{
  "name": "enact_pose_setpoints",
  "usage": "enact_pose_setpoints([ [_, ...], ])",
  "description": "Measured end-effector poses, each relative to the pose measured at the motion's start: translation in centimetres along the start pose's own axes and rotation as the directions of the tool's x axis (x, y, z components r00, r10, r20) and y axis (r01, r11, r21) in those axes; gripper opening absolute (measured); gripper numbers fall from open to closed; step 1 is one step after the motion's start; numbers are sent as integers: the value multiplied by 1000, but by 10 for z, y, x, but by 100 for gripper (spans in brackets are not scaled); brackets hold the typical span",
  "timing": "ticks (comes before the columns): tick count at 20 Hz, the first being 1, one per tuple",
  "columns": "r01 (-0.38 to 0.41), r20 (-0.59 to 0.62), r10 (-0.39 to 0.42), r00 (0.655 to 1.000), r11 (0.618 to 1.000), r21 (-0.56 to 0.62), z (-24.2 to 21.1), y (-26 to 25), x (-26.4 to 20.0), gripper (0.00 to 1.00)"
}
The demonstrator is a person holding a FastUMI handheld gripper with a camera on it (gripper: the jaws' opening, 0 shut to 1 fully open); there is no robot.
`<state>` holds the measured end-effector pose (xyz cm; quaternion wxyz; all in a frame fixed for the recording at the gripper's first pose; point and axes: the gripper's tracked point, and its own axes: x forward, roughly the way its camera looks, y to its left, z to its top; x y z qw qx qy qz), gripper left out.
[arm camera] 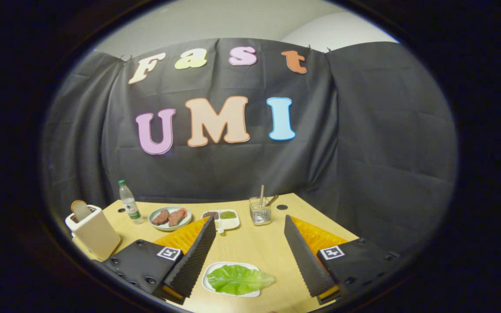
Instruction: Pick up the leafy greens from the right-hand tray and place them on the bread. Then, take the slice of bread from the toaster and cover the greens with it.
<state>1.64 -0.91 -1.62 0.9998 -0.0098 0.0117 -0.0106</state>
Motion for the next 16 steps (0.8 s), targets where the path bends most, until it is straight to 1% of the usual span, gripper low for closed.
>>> enact_pose_setpoints([
  [5, -21, -19, 21, 1000, 1000, 0, -5, 4, 7, 99],
  [10, -49, -43, 47, 998, 998, -34, -14, 10, 15, 99],
  [14, -74, -102, 69, 992, 996, -50, -34, 9, 20, 99],
  [16, -102, -147, 94, 985, 994, -43, -48, 9, 21, 99],
])
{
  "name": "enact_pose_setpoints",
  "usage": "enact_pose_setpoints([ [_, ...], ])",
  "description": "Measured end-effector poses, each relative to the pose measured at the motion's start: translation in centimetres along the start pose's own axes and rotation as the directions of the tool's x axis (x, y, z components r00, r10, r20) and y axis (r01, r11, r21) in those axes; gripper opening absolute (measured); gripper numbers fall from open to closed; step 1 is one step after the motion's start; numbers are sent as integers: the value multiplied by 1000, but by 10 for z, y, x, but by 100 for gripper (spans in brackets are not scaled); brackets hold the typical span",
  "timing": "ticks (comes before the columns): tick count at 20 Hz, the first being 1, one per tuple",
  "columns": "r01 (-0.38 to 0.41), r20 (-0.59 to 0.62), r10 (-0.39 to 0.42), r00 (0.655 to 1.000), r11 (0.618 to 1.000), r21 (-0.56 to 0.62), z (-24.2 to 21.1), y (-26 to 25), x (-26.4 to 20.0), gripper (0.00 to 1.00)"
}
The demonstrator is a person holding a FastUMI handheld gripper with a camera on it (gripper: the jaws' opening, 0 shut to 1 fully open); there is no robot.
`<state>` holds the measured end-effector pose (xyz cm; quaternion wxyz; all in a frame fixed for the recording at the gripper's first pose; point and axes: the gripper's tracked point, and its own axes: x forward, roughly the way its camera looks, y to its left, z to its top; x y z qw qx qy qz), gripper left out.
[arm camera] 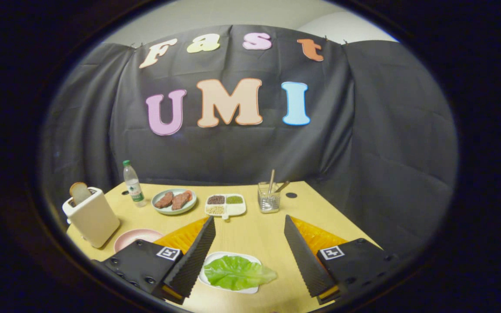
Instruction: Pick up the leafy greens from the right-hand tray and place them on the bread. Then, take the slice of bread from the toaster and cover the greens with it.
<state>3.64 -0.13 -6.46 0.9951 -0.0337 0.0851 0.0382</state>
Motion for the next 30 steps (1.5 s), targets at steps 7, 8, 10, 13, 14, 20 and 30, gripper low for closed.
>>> enact_pose_setpoints([
  [7, -158, -255, 161, 953, 987, 33, -69, 1, 17, 100],
  [8, -175, -293, 181, 939, 983, 44, -81, 0, 18, 100],
  [10, -193, -368, 204, 907, 979, 65, -101, -9, 22, 100],
  [13, -193, -447, 232, 864, 972, 132, -123, -23, 32, 98],
  [14, -194, -470, 250, 846, 967, 165, -129, -26, 34, 98],
  [20, -166, -616, 304, 726, 948, 272, -170, -42, 49, 95],
  [30, -156, -720, 359, 594, 929, 335, -201, -40, 54, 68],
])
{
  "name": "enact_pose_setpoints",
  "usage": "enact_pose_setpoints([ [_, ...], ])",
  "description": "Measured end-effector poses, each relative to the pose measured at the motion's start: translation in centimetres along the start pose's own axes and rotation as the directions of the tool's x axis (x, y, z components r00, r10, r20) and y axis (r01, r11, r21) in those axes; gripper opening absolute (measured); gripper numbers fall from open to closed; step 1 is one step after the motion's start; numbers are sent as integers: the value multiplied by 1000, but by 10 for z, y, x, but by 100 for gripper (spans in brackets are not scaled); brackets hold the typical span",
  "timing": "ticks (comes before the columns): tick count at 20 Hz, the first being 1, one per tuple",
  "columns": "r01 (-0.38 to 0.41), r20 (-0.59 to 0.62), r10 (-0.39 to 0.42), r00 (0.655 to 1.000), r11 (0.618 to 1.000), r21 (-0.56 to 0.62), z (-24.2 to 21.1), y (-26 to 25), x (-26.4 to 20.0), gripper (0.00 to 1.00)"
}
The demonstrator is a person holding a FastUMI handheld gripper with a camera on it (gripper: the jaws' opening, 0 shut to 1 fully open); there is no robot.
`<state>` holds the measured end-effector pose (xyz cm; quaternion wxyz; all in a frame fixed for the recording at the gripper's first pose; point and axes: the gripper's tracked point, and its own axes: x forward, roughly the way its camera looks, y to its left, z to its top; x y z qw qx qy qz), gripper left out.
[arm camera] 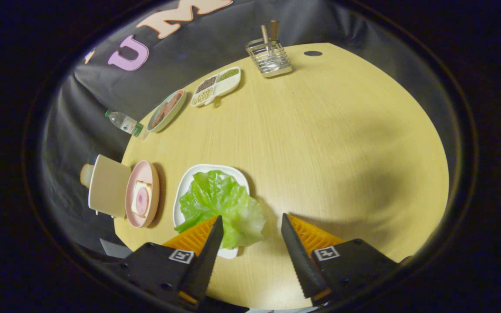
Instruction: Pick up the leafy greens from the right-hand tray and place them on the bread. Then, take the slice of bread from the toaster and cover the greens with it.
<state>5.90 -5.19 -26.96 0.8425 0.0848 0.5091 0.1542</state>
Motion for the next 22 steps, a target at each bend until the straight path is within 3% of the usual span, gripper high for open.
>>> enact_pose_setpoints([
  [8, -27, -73, 33, 997, 996, 84, -6, 13, 2, 15],
  [16, -99, -14, 102, 995, 986, 135, 6, 41, -25, 4],
  [22, -214, 55, 207, 977, 955, 206, 27, 86, -59, 4],
])
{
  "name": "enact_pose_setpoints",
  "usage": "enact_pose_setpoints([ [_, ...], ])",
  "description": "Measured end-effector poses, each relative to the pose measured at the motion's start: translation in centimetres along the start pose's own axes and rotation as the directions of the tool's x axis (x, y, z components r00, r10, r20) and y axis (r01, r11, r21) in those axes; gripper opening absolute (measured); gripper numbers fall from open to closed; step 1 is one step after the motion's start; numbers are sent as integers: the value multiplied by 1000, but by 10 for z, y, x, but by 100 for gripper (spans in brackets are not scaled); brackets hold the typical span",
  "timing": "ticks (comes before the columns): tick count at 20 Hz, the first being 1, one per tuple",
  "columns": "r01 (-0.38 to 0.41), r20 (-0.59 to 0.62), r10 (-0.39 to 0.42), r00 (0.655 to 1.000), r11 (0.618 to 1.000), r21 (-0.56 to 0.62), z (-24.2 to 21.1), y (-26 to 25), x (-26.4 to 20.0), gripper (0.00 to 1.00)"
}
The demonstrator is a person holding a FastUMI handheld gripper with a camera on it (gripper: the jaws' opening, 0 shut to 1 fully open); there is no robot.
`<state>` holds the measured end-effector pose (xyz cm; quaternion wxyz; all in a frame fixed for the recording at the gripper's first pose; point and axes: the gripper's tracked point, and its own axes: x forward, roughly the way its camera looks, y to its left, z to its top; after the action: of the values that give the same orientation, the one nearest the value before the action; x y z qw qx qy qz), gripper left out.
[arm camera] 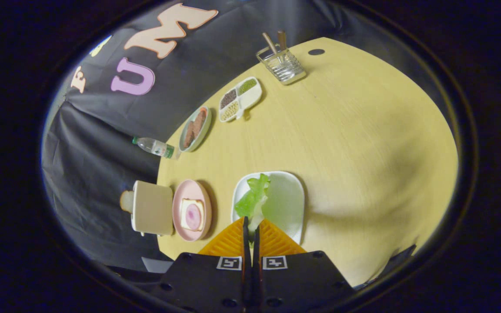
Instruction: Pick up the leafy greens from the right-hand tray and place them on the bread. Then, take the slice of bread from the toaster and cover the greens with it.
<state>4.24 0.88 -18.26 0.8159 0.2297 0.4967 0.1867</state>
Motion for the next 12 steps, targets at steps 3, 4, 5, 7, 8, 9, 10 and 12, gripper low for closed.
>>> enact_pose_setpoints([
  [3, -64, 29, 63, 998, 998, 11, 5, 34, -10, 4],
  [4, -87, 36, 87, 996, 996, 8, 7, 48, -13, 4],
  [5, -113, 38, 113, 993, 994, 6, 5, 61, -16, 4],
  [7, -176, 39, 175, 984, 984, 16, 4, 91, -15, 4],
  [8, -204, 34, 203, 979, 979, 22, 0, 103, -14, 3],
  [9, -230, 28, 229, 973, 973, 25, -2, 117, -12, 3],
  [10, -251, 18, 251, 968, 968, 22, -7, 128, -9, 3],
  [12, -284, -1, 285, 959, 959, 6, -14, 147, -1, 3],
])
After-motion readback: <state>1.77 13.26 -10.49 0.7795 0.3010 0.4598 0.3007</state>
